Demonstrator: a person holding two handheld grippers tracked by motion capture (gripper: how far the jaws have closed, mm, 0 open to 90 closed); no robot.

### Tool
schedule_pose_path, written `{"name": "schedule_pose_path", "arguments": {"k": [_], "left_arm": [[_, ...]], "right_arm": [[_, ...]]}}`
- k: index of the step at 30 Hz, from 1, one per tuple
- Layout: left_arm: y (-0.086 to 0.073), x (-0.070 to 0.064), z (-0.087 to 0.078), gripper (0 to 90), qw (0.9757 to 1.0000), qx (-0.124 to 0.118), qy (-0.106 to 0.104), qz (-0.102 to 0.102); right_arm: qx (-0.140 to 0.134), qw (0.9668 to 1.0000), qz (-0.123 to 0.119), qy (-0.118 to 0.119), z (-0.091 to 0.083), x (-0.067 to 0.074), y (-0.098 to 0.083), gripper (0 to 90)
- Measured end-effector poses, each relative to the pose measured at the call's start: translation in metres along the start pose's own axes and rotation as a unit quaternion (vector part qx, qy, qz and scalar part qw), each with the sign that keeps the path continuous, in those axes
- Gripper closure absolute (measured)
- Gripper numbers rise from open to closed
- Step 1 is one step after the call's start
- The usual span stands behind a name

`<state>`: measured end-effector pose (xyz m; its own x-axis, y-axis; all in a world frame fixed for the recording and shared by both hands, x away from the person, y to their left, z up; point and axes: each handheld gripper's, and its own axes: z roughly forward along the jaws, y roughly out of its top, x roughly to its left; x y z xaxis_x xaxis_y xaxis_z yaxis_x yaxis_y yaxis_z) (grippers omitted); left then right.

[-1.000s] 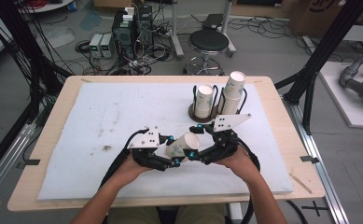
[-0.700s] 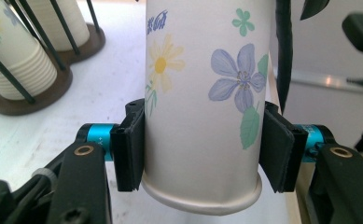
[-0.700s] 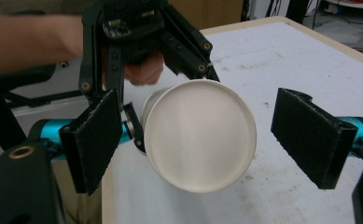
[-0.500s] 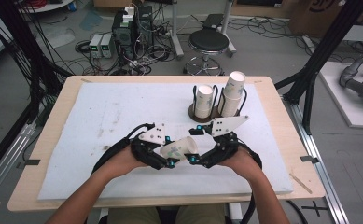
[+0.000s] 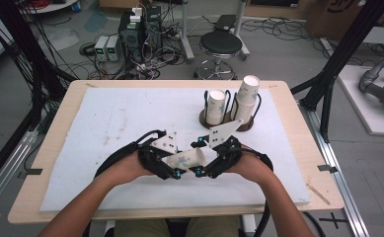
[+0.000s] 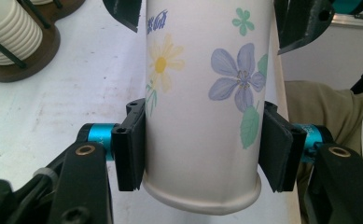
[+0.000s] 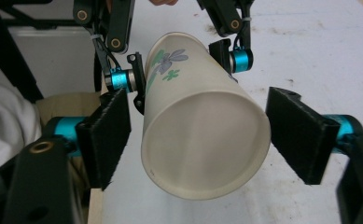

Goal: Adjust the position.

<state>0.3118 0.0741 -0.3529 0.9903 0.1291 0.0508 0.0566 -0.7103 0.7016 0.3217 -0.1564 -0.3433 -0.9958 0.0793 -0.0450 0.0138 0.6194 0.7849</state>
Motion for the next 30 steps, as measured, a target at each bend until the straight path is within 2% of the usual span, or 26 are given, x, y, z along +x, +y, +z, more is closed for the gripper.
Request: {"name": "schedule_pose_path", "arguments": {"k": [4,8,12,16,18,20,22,23,24,28,30], "left_arm": [[0.000,-0.001,0.002,41.3,1.0000,0.001,-0.006,0.002],[0.000,-0.001,0.003,41.3,0.9999,0.006,-0.010,0.005],[0.000,-0.001,0.004,41.3,0.9998,0.010,-0.015,0.007],[0.000,-0.001,0.004,41.0,0.9998,0.005,-0.019,0.003],[-0.001,-0.001,0.004,37.5,0.9998,0.003,-0.021,0.003],[-0.003,0.000,0.003,35.6,0.9997,-0.009,-0.022,0.003],[-0.006,0.001,0.002,30.3,0.9991,-0.040,-0.016,-0.003],[-0.007,0.001,0.002,22.7,0.9986,-0.050,-0.014,-0.008],[-0.009,0.002,0.000,19.8,0.9980,-0.061,-0.012,-0.011],[-0.016,0.006,-0.007,18.2,0.9936,-0.108,-0.010,-0.031],[-0.021,0.007,-0.013,18.2,0.9907,-0.130,-0.007,-0.040]], "right_arm": [[0.016,0.9997,-0.011,0.013,0.002,-0.001,0.002,28.8],[0.030,0.9992,-0.008,0.024,0.005,-0.001,0.002,30.0],[0.035,0.9988,-0.010,0.031,0.006,-0.002,0.001,36.6],[0.038,0.9986,-0.007,0.036,0.006,-0.002,0.001,37.4],[0.038,0.9985,-0.003,0.038,0.006,-0.002,0.002,37.7],[0.036,0.9986,-0.003,0.038,0.005,-0.003,0.002,37.7],[0.032,0.9988,-0.005,0.035,0.004,-0.003,0.002,37.7],[0.033,0.9988,-0.002,0.035,0.003,-0.003,0.001,37.7],[0.032,0.9990,-0.002,0.033,0.003,-0.003,0.001,37.7],[0.029,0.9993,0.003,0.024,0.000,-0.004,-0.002,37.7],[0.026,0.9994,0.009,0.022,-0.002,-0.005,-0.005,37.7]]}}
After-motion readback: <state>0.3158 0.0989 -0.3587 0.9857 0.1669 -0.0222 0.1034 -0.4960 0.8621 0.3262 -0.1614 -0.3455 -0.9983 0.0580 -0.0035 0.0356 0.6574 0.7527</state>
